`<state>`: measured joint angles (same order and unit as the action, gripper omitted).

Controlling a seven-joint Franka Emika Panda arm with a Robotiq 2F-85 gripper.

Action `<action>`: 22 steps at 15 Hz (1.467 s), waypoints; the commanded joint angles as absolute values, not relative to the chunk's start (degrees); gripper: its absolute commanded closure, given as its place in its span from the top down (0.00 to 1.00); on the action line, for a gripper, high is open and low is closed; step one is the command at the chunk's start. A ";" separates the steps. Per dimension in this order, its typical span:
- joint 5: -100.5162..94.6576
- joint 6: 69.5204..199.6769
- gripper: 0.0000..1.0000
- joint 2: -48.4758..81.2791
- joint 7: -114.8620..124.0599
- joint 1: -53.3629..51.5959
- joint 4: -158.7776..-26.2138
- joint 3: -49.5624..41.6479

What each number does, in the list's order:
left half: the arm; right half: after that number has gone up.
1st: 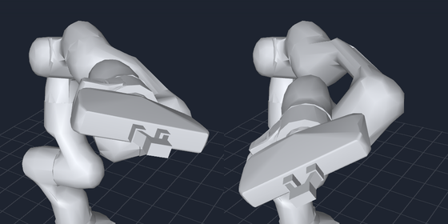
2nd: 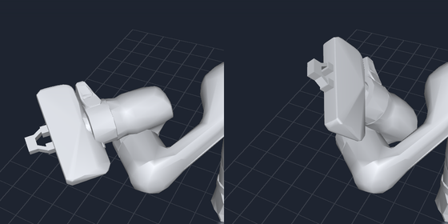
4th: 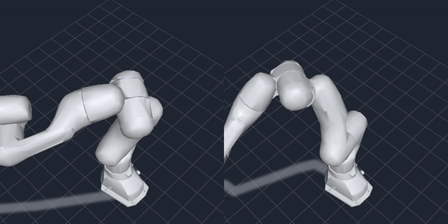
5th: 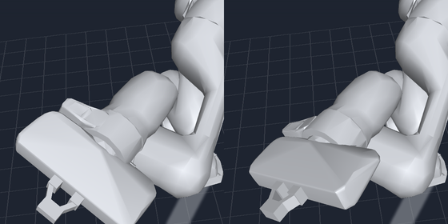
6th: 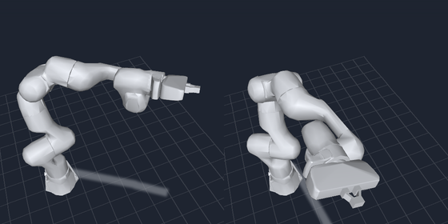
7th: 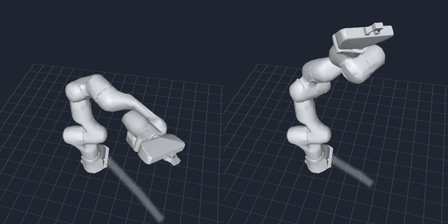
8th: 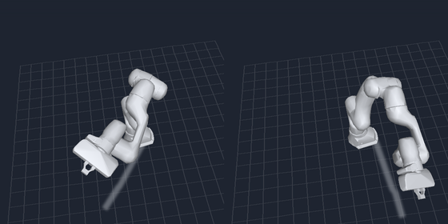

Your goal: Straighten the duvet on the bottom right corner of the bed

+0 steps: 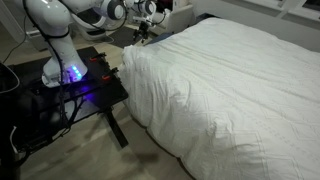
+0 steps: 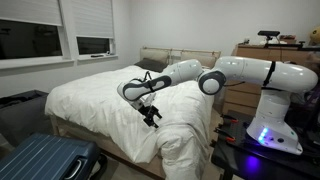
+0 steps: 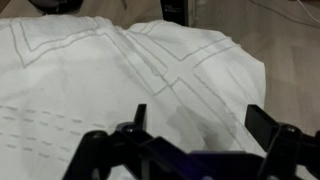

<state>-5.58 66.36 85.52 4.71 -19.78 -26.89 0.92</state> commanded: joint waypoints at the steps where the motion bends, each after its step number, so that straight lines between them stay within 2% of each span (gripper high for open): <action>1: -5.04 67.11 1.00 85.52 4.68 -19.69 -26.69 1.08; 10: -5.52 73.87 1.00 85.52 -1.61 -19.66 -29.42 1.57; 13: -8.76 87.39 1.00 85.55 1.05 -21.50 -32.55 -0.82; 16: -11.23 96.69 1.00 85.61 3.19 -22.64 -35.93 -2.10; 20: -11.48 96.72 1.00 80.59 5.46 -23.02 -47.81 -1.90; 21: -11.37 96.58 0.95 79.47 5.21 -22.95 -50.74 -1.71; 22: -11.19 96.47 0.74 78.29 3.94 -22.70 -53.63 -1.29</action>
<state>-11.02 96.29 84.11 3.84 -22.72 -42.48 -1.49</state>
